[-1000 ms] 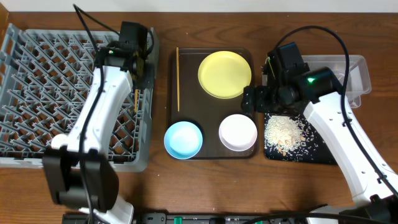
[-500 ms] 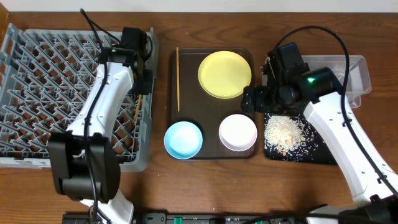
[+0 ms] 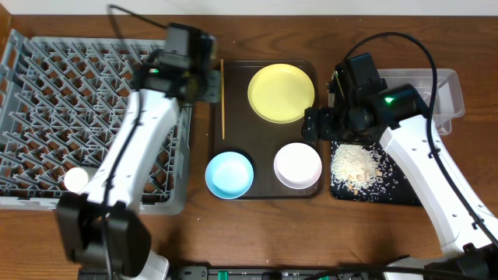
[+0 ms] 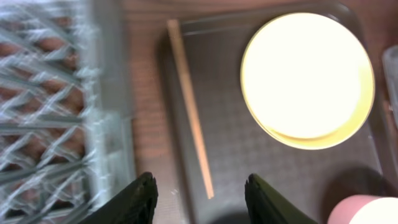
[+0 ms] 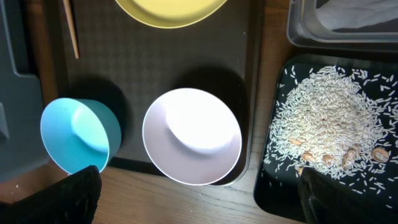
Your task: Sort waste into correct bins and load items into the dishwasher
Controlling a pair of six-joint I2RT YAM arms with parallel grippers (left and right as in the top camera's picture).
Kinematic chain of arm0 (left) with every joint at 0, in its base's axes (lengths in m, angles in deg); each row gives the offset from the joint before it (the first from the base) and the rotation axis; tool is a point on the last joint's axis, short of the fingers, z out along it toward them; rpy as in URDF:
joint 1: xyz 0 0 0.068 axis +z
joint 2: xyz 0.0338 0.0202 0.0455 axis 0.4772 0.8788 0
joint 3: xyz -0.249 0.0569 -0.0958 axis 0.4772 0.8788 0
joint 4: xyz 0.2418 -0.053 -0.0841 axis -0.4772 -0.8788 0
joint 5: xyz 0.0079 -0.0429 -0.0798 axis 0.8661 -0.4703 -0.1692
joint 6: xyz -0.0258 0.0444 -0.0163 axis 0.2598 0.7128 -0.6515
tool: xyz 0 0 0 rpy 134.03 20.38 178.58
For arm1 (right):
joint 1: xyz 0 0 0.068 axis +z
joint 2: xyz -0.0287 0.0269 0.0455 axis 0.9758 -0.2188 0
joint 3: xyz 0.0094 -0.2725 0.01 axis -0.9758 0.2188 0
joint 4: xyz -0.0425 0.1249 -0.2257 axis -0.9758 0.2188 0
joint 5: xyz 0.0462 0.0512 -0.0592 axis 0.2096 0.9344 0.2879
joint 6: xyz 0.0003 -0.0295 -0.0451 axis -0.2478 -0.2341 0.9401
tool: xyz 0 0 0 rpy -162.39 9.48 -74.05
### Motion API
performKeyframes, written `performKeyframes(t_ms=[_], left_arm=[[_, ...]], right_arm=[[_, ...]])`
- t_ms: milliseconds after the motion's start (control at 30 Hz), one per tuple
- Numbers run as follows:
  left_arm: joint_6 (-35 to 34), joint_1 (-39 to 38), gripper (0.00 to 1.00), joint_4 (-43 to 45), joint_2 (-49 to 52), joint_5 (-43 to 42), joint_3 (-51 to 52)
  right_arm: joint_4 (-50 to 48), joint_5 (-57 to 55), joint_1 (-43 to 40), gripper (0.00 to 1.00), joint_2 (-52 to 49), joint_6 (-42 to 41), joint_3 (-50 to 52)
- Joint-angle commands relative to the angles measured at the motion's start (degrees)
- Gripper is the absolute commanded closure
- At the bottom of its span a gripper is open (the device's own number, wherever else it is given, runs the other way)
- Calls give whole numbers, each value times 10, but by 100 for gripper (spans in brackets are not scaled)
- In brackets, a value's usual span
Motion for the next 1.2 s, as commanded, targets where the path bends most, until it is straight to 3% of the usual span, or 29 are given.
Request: performKeyframes(t_ms=[0, 133, 267, 467, 700, 833, 1000, 1167], left_arm=[[-26, -13, 50, 20, 59, 17, 6], [-63, -17, 51, 76, 130, 42, 6], [-67, -17, 58, 112, 184, 42, 6], [-67, -17, 65, 117, 233, 46, 6], [-67, -23, 81, 104, 263, 44, 7], [-67, -23, 92, 95, 264, 43, 7], [-67, -22, 93, 58, 238, 43, -13], [-67, -22, 93, 26, 149, 44, -26]], right_arm=[[2, 1, -3, 1, -6, 1, -10], [2, 1, -3, 1, -6, 1, -10], [2, 1, -3, 1, -6, 1, -10], [2, 1, -3, 1, -6, 1, -10], [2, 1, -3, 1, -6, 1, -10], [2, 1, -2, 1, -6, 1, -10], [2, 1, -2, 1, -6, 1, -10], [5, 1, -3, 1, -6, 1, -10]])
